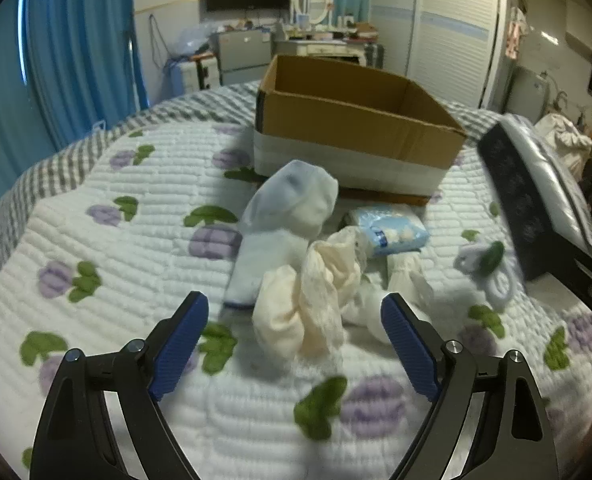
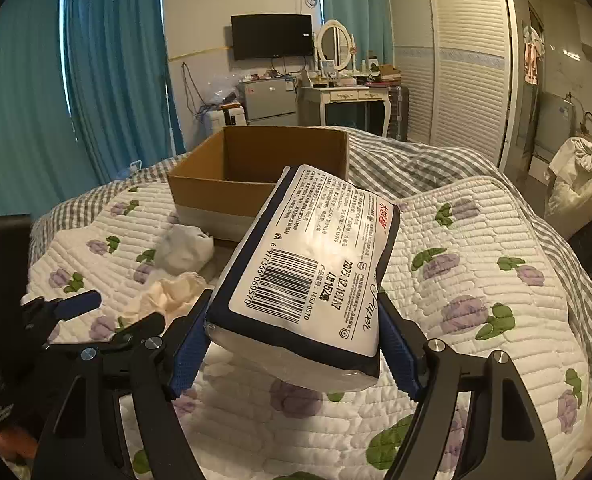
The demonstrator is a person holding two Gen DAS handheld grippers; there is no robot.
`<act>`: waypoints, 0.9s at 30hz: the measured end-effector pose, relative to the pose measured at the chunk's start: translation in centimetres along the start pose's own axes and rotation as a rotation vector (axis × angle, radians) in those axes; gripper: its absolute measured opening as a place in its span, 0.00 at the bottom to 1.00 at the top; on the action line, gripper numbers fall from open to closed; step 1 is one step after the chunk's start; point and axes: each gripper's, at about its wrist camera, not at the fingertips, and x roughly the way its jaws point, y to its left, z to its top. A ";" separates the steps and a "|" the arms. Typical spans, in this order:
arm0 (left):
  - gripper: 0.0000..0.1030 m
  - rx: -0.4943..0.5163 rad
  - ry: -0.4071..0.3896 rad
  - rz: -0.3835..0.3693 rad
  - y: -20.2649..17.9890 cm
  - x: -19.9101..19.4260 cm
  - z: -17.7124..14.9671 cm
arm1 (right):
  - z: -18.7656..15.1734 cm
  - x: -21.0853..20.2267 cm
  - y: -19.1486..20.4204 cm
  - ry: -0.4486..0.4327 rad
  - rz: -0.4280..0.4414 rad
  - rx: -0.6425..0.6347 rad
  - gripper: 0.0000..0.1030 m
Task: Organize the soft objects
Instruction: 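Grasp the white barcode tissue pack with the right gripper while the left gripper grasps the cream lace underwear, then carry both items over the cardboard box and open both grippers to drop them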
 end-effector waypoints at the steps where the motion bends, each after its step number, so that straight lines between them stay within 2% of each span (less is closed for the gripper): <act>1: 0.82 0.007 0.002 0.003 -0.2 0.6 0.1 | 0.0 0.3 -0.2 0.005 0.000 0.003 0.74; 3: 0.69 0.027 0.013 0.006 -0.7 1.7 0.3 | -0.1 0.7 -0.5 0.015 0.003 0.007 0.74; 5: 0.48 0.036 0.048 0.009 -0.9 2.9 0.1 | -0.2 1.0 -0.8 0.025 0.011 0.012 0.74; 7: 0.40 0.029 0.070 0.019 -0.7 3.7 -0.2 | -0.2 1.3 -0.9 0.031 0.015 0.012 0.74; 8: 0.34 0.022 0.066 0.025 -0.5 3.6 -0.3 | -0.3 1.4 -0.9 0.034 0.015 0.011 0.74; 10: 0.28 0.005 0.052 0.016 -0.1 3.0 -0.4 | -0.3 1.5 -1.0 0.038 0.018 0.011 0.74; 14: 0.26 -0.005 0.020 0.017 0.3 1.1 -0.5 | -0.4 0.8 -0.6 0.021 0.004 -0.005 0.74; 19: 0.26 -0.011 -0.031 0.012 0.6 -2.8 -0.4 | 0.0 -2.1 0.1 -0.032 0.014 -0.033 0.74; 27: 0.26 0.043 -0.171 -0.001 -0.6 -9.6 2.5 | 2.1 -7.0 0.1 -0.115 0.030 -0.064 0.74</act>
